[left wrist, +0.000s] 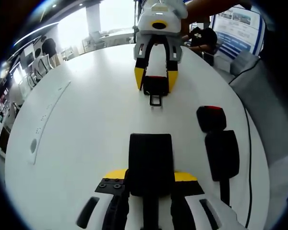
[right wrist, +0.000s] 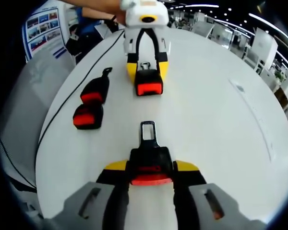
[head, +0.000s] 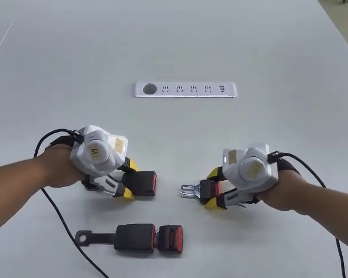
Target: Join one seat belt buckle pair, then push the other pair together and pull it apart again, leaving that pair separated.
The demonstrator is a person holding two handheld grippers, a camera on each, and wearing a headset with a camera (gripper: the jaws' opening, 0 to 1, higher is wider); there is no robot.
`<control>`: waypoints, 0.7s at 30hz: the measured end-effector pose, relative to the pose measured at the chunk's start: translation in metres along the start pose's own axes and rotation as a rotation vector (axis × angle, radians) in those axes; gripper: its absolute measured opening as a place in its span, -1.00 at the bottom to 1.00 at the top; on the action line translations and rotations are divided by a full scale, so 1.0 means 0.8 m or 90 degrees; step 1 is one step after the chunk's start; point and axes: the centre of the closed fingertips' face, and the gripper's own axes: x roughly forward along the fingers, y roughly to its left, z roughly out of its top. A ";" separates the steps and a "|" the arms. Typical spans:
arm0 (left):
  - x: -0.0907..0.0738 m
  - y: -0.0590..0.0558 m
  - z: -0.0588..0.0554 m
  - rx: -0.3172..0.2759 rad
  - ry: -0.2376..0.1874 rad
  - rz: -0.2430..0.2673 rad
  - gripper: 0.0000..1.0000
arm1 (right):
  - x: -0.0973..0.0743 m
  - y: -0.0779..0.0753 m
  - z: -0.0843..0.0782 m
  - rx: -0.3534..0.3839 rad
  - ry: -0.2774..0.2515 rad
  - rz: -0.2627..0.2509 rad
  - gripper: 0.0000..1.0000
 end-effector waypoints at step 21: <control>-0.001 -0.001 0.001 0.008 0.010 -0.009 -0.33 | -0.033 0.001 -0.050 0.031 0.010 -0.016 -0.29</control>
